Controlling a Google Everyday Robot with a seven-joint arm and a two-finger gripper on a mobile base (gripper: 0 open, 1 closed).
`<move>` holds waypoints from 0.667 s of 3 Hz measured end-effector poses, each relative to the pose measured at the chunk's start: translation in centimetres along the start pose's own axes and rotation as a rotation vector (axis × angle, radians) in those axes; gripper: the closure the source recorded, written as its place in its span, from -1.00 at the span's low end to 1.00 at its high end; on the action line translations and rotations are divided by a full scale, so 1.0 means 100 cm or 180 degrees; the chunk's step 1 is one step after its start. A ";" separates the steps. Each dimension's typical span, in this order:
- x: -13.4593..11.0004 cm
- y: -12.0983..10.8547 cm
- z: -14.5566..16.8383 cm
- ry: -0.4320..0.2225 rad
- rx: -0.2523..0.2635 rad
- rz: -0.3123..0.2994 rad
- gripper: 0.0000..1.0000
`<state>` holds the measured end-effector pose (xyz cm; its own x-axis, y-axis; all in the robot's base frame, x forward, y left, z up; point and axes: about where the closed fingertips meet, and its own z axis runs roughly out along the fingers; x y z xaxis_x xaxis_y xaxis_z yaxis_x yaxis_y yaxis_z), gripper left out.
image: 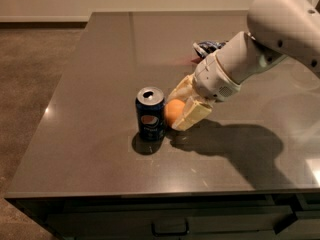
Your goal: Move orange near pepsi can
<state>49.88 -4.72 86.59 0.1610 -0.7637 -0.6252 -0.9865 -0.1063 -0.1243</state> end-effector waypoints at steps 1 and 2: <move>0.006 0.001 0.001 0.0027 -0.0030 0.0008 -0.26; 0.011 0.001 -0.001 0.0049 -0.0034 0.0023 -0.72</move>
Offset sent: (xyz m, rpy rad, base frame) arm 0.0023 -0.0187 -0.0074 -0.0245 0.0138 -0.0125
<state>49.93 -5.61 85.96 0.1534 -0.7741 -0.6141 -0.9879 -0.1073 -0.1115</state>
